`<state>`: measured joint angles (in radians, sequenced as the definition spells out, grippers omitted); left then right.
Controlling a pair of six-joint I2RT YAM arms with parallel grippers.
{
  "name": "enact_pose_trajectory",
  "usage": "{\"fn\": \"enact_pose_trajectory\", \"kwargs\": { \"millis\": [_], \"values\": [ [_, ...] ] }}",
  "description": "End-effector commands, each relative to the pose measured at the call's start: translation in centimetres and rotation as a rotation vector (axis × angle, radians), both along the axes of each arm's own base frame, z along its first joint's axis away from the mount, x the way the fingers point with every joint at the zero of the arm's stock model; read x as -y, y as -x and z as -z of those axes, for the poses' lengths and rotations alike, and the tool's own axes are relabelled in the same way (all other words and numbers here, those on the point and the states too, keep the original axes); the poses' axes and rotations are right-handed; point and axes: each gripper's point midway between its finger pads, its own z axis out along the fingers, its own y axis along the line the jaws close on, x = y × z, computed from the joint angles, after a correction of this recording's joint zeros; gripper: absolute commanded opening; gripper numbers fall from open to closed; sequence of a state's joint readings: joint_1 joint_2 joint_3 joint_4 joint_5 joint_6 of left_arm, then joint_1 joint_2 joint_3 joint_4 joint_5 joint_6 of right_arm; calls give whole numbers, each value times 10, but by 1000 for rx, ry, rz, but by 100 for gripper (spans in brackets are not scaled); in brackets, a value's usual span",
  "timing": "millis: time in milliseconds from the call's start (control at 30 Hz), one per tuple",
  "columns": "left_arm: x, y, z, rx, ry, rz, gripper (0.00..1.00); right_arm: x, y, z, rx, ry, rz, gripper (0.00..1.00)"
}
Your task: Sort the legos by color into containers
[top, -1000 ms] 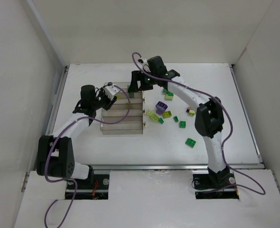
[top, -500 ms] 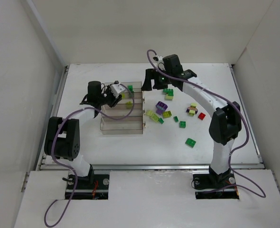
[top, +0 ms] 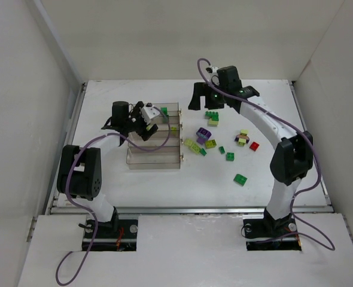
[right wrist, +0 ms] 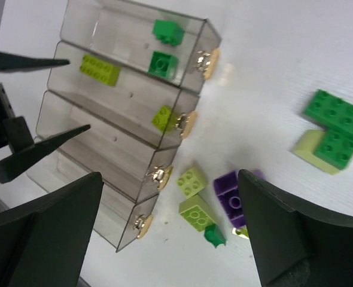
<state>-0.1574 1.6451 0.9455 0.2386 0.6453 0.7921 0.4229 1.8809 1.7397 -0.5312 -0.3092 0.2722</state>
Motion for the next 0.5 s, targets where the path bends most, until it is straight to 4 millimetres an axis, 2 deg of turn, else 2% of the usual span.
{"fn": "enact_pose_trajectory", "kwargs": {
  "millis": [0,100,133,200,233,333,367,400,433,467],
  "values": [
    [7,-20,-51,92,86,-43,82,27,-16,-33,76,-14,123,99],
    [8,-27,-77,115,161,-119,84,51,-23,-23,31,4,220,99],
    [8,-30,-81,113,173,-137,84,68,-27,-16,13,20,273,99],
    [11,-26,-91,117,194,-143,84,87,-26,-9,-18,47,325,99],
    [10,-24,-92,112,189,-152,84,107,-25,-3,-31,95,389,99],
    [20,-15,-86,91,171,-130,84,138,-21,17,-80,176,476,99],
    [21,-11,-77,67,161,-132,84,159,-23,20,-90,206,531,99],
    [23,-8,-72,68,144,-126,84,169,-17,28,-128,215,553,99],
    [30,-6,-71,68,141,-116,84,178,-17,38,-160,215,584,99],
    [27,-5,-70,77,127,-124,84,197,-17,44,-179,219,622,99]
  ]
}}
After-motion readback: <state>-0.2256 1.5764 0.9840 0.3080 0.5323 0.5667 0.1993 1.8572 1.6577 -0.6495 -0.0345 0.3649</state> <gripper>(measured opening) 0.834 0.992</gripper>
